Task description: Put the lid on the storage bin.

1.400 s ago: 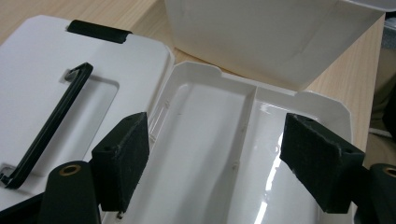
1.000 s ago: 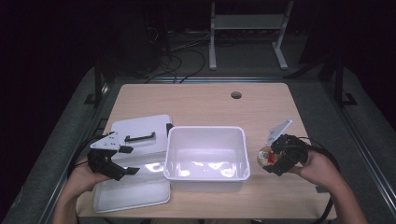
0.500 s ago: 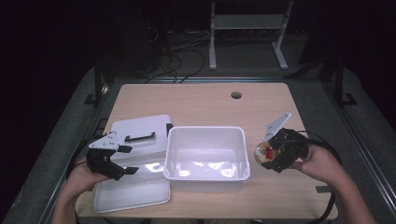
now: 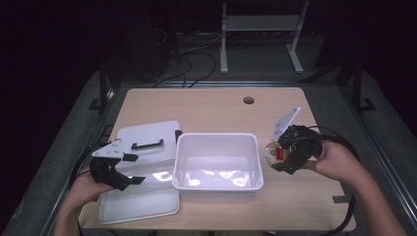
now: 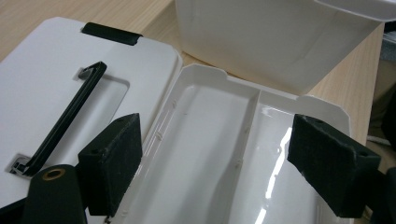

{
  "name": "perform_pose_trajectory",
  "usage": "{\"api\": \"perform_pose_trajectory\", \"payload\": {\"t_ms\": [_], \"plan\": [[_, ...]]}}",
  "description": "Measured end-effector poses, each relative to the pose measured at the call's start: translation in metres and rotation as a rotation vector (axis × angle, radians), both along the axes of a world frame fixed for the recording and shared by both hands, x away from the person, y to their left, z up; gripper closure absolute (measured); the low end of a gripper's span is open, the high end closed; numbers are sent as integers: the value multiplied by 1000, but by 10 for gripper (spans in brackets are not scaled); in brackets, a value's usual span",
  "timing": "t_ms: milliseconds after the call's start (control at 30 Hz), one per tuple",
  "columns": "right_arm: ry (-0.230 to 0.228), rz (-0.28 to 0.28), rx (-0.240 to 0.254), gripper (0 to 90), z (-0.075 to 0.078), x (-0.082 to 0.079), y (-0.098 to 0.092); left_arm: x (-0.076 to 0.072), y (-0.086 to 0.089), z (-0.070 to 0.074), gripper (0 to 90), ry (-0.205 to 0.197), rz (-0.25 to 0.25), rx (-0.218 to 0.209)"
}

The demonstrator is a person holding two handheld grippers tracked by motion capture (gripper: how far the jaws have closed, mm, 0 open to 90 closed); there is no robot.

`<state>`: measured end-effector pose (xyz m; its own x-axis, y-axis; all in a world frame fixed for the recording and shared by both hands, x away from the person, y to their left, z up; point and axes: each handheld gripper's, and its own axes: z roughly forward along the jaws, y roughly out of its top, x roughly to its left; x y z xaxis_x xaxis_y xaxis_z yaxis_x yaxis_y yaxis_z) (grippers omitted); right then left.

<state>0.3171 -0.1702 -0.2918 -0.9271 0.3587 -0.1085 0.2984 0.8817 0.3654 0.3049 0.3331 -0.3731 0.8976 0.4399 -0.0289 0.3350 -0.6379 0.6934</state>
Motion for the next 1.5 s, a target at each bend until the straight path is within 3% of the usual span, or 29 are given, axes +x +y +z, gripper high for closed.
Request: {"api": "perform_pose_trajectory", "payload": {"t_ms": [300, 633, 933, 1500], "plan": [[-2, 57, -29, 200, 10, 4, 25, -1, -1, -1, 173, 5, -2, 9], [14, 110, -62, 200, 10, 11, 56, -1, 1, -1, 173, 7, -4, 5], [31, 160, -105, 200, 6, 17, 82, -2, 3, -1, 173, 13, -6, 3], [80, 183, -166, 200, -14, 28, 110, -2, 5, -2, 173, 20, -6, -2]]}}
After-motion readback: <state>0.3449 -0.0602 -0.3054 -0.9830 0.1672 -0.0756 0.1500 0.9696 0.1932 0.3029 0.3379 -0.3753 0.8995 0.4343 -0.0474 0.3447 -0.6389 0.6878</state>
